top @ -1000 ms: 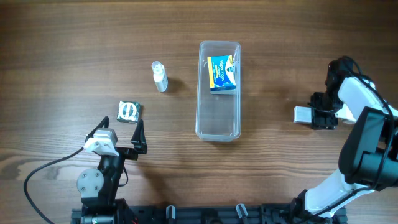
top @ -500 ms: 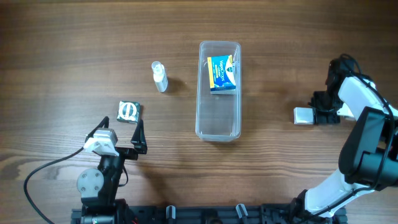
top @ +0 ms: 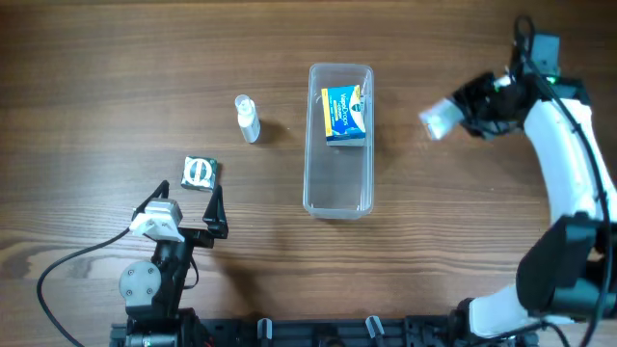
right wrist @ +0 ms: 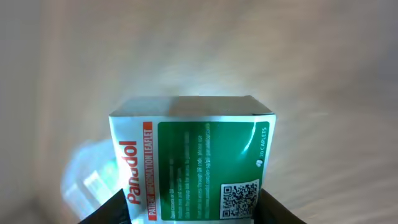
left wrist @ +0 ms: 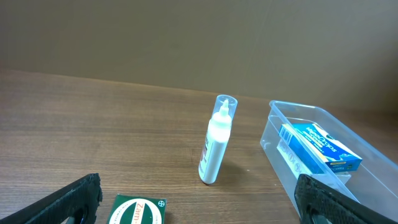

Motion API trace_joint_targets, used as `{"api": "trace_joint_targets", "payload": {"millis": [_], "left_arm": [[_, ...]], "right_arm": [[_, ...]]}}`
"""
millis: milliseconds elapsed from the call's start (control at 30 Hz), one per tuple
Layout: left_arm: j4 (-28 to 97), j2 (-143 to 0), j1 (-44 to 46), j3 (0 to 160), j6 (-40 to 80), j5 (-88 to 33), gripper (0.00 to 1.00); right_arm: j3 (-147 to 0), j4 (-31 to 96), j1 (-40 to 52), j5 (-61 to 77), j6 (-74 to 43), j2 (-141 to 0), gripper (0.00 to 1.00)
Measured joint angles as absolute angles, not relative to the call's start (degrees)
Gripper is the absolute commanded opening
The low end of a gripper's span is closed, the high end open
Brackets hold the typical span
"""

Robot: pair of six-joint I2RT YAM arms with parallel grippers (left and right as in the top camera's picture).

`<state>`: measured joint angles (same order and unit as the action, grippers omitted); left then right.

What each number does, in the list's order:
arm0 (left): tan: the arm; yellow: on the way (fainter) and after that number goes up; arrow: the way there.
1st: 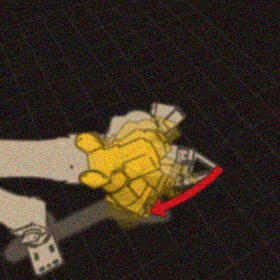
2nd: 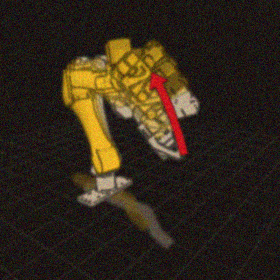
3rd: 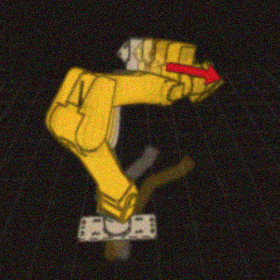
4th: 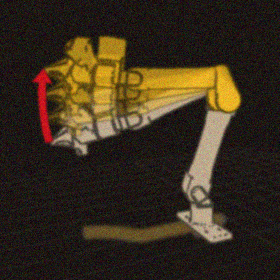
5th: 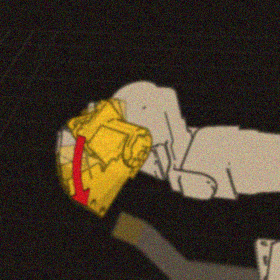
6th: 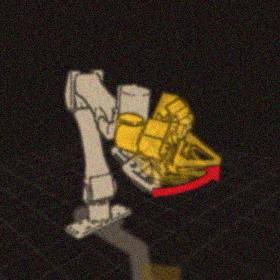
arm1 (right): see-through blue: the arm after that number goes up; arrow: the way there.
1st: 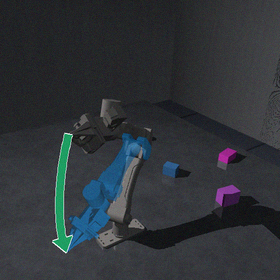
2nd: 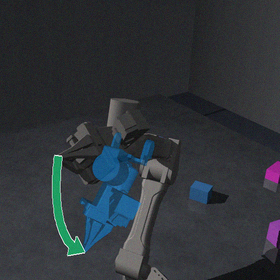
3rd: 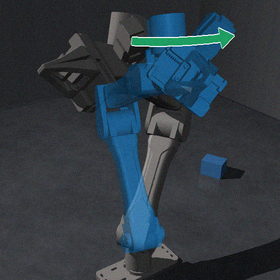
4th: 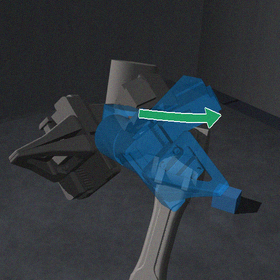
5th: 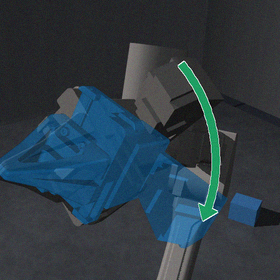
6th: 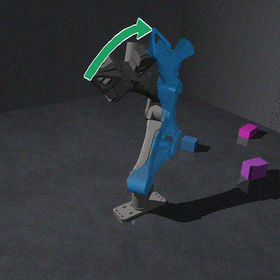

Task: Pack container
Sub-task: 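Carry the Panadol box over the container and lower it in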

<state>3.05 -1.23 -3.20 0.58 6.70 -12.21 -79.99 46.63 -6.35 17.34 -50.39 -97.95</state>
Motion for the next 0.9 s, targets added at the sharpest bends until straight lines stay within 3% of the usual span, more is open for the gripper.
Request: {"api": "trace_joint_targets", "payload": {"millis": [167,333,700,900], "left_arm": [[3.0,-1.2,-3.2,0.6,6.7,-12.2,1.00],[3.0,-1.2,-3.2,0.6,6.7,-12.2,1.00],[3.0,-1.2,-3.2,0.6,6.7,-12.2,1.00],[3.0,-1.2,-3.2,0.6,6.7,-12.2,1.00]], "right_arm": [[-87.6,38.4,9.4,16.7,-45.8,-95.8,0.53],[-87.6,35.7,20.2,4.7,-37.8,-96.9,0.54],[-87.6,38.9,21.3,2.0,-30.9,-104.9,0.56],[-87.6,35.5,21.3,2.7,-30.3,-104.9,0.67]]}}
